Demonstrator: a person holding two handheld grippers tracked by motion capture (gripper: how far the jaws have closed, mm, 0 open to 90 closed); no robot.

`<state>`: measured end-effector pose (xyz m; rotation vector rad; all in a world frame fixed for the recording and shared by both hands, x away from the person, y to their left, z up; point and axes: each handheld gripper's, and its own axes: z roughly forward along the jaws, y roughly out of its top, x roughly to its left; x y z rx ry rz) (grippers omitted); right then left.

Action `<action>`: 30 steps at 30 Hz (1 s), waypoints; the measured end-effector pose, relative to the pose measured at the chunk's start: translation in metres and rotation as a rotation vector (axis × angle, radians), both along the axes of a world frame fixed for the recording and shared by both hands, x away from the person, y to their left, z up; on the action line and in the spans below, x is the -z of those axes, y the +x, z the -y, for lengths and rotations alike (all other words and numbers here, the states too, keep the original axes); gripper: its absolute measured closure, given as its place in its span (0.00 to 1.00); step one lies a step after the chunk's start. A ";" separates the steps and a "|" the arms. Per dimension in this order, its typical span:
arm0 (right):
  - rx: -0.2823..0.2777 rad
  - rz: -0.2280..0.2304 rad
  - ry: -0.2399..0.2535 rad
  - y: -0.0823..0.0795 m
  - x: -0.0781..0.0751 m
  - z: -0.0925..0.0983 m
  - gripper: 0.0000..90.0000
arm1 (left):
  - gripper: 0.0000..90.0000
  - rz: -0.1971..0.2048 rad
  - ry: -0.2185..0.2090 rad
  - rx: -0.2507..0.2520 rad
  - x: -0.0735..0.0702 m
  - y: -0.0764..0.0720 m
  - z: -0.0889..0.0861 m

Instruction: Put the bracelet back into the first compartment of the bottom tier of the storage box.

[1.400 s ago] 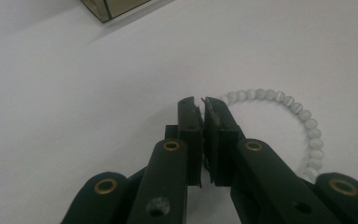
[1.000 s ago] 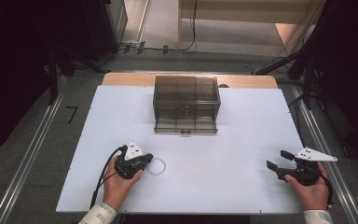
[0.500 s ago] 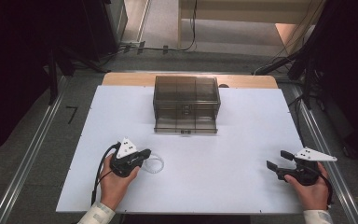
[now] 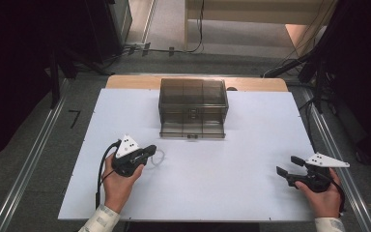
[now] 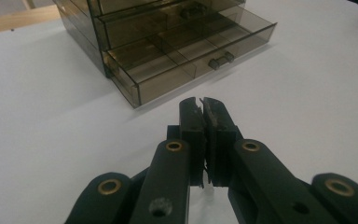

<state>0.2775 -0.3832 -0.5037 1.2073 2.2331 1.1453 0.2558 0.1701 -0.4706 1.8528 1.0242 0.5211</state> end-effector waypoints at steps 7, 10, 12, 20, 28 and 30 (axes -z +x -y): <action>0.000 0.000 0.001 0.000 0.000 0.000 0.22 | 0.98 0.018 -0.026 -0.008 -0.008 0.004 -0.001; 0.000 0.000 0.001 0.000 0.000 -0.001 0.22 | 0.98 0.035 -0.032 -0.007 -0.013 0.007 0.001; 0.000 0.000 0.002 0.000 0.000 -0.001 0.22 | 0.98 0.042 -0.032 -0.007 -0.016 0.010 0.002; -0.002 -0.001 0.003 0.001 0.000 0.000 0.22 | 0.98 0.061 -0.060 -0.013 -0.027 0.023 0.006; 0.000 -0.001 0.006 0.001 0.000 0.001 0.22 | 0.98 0.073 -0.073 -0.019 -0.038 0.034 0.009; 0.000 -0.002 0.007 0.001 0.000 0.001 0.22 | 0.98 0.077 -0.075 -0.022 -0.040 0.036 0.009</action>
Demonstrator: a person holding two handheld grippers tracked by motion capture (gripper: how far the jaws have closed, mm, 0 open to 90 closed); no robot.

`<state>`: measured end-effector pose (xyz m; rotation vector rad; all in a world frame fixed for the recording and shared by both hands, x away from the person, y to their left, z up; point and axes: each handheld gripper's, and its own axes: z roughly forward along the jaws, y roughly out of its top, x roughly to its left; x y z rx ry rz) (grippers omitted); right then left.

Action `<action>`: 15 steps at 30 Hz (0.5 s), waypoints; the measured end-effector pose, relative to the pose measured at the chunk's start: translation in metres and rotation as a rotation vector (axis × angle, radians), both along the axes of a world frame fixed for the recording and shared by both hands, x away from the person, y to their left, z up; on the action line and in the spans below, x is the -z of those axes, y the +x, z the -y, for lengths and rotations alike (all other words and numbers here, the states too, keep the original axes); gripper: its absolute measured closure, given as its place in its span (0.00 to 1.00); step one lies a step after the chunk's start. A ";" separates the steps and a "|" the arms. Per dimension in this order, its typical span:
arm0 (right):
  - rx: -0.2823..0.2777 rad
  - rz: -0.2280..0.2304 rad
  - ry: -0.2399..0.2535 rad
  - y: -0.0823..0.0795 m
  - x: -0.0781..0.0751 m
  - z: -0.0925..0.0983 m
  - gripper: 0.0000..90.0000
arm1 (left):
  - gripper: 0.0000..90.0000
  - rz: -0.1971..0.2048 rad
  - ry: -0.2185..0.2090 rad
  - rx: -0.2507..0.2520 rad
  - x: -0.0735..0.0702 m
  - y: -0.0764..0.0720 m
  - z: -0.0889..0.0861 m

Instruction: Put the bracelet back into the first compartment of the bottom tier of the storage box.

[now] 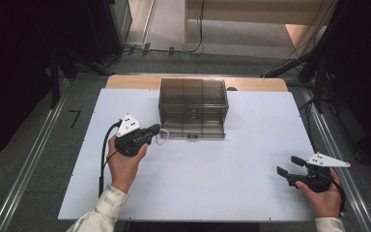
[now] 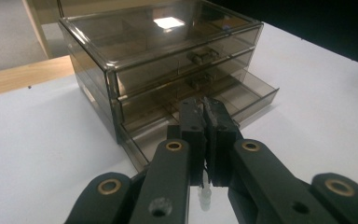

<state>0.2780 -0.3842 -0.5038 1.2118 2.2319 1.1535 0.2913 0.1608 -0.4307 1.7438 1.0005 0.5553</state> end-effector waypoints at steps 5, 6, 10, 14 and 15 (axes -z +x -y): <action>-0.002 0.000 0.000 0.000 0.000 0.000 0.22 | 0.98 0.007 -0.007 0.001 -0.004 0.005 0.003; -0.002 -0.001 0.000 0.000 0.000 0.000 0.22 | 0.98 0.008 -0.005 -0.001 -0.005 0.007 0.003; -0.002 -0.001 0.000 0.000 0.000 0.000 0.22 | 0.98 0.011 -0.004 -0.001 -0.008 0.012 0.005; 0.000 -0.003 0.002 0.000 0.000 0.000 0.22 | 0.98 0.013 -0.005 -0.007 -0.010 0.018 0.008; 0.000 -0.003 0.003 0.000 0.000 0.000 0.22 | 0.98 0.013 -0.007 -0.008 -0.010 0.019 0.008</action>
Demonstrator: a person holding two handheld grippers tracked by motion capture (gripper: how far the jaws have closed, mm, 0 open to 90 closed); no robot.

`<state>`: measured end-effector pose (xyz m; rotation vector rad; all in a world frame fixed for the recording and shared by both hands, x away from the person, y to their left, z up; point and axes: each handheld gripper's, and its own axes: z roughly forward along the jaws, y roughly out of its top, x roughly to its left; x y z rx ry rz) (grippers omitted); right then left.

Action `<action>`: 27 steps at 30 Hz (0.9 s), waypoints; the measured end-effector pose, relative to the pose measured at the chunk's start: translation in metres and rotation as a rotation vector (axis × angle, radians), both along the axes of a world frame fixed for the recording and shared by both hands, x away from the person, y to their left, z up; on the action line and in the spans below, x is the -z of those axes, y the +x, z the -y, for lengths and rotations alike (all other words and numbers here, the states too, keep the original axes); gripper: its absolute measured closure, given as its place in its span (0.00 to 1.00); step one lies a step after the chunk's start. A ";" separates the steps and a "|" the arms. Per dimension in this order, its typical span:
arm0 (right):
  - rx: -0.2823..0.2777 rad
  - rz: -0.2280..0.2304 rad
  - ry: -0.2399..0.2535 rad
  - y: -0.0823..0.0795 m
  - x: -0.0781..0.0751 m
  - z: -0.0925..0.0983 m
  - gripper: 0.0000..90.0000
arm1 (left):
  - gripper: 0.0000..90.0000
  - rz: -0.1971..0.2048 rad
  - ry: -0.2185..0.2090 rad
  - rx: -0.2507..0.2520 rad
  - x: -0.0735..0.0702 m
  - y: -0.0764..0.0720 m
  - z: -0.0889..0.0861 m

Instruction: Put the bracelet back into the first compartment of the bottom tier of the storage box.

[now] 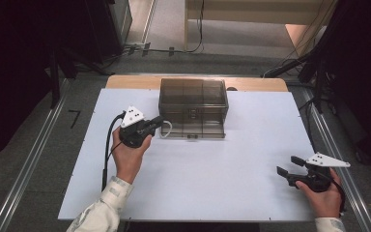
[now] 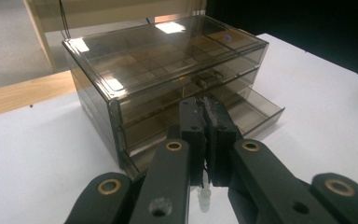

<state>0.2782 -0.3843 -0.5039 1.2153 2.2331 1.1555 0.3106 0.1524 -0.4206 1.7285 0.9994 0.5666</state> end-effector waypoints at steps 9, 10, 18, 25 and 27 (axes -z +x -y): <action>-0.002 0.001 0.000 0.000 0.000 0.000 0.22 | 0.98 -0.012 0.007 -0.020 0.003 0.015 0.006; -0.002 0.001 0.001 0.000 0.000 0.000 0.22 | 0.98 -0.015 0.012 -0.020 0.003 0.017 0.006; -0.004 0.001 -0.001 0.000 0.000 0.000 0.22 | 0.98 -0.029 0.003 -0.044 0.011 0.031 0.007; -0.005 0.000 -0.005 0.001 0.000 0.000 0.22 | 0.98 -0.036 0.012 -0.048 0.014 0.040 0.012; -0.004 0.000 -0.005 0.001 0.000 0.000 0.22 | 0.98 -0.039 0.016 -0.052 0.017 0.043 0.013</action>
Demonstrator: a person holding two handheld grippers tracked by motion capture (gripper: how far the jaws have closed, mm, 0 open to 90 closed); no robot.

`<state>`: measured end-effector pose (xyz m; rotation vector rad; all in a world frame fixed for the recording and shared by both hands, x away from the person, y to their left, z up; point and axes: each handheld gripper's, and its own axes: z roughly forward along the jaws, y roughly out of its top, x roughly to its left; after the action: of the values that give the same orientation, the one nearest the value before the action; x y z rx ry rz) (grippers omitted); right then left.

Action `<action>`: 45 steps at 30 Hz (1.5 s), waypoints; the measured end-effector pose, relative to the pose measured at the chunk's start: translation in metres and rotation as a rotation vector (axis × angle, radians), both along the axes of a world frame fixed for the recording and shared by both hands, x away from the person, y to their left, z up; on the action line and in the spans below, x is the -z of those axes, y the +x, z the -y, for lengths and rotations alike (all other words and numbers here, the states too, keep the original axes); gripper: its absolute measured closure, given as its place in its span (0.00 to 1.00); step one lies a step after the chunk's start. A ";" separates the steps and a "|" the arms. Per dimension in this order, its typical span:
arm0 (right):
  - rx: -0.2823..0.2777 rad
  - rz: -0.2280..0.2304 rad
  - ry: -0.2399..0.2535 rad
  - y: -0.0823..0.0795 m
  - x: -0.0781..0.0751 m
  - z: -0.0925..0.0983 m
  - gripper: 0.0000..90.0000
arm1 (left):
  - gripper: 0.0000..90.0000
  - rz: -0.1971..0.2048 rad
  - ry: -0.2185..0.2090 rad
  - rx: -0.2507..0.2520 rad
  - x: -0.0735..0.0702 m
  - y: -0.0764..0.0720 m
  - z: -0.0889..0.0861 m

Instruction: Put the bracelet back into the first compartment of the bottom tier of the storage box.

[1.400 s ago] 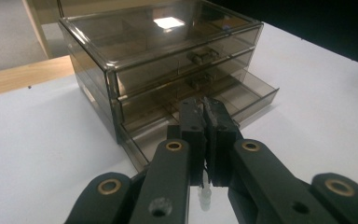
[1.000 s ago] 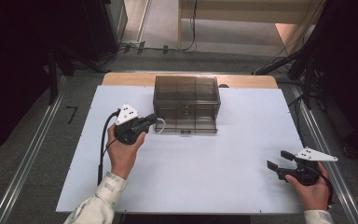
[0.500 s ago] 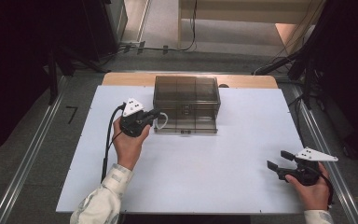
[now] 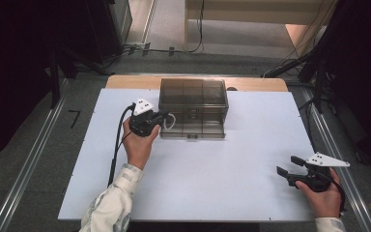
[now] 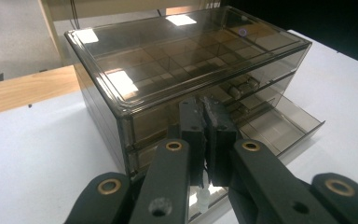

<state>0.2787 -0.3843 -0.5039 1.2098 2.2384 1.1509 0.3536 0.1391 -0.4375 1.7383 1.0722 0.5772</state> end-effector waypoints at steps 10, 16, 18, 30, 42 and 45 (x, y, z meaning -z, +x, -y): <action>0.000 0.001 -0.002 0.000 0.000 0.000 0.22 | 0.98 -0.024 0.025 -0.006 0.013 0.010 0.006; -0.004 0.003 -0.002 0.000 0.000 0.000 0.22 | 0.98 -0.027 0.034 -0.013 0.016 0.012 0.006; -0.002 0.003 0.000 0.000 0.000 0.000 0.22 | 0.98 -0.028 0.034 -0.015 0.017 0.013 0.006; -0.002 -0.002 -0.002 0.000 0.000 0.000 0.22 | 0.98 -0.045 0.052 -0.009 0.025 0.017 0.010; -0.001 -0.005 -0.002 0.000 0.000 0.001 0.22 | 0.98 -0.056 0.054 -0.016 0.029 0.020 0.010; -0.002 -0.005 -0.001 0.000 0.000 0.001 0.22 | 0.98 -0.060 0.054 -0.018 0.029 0.020 0.010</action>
<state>0.2790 -0.3849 -0.5043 1.2109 2.2444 1.1482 0.3739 0.1292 -0.4669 1.8048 1.1245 0.5726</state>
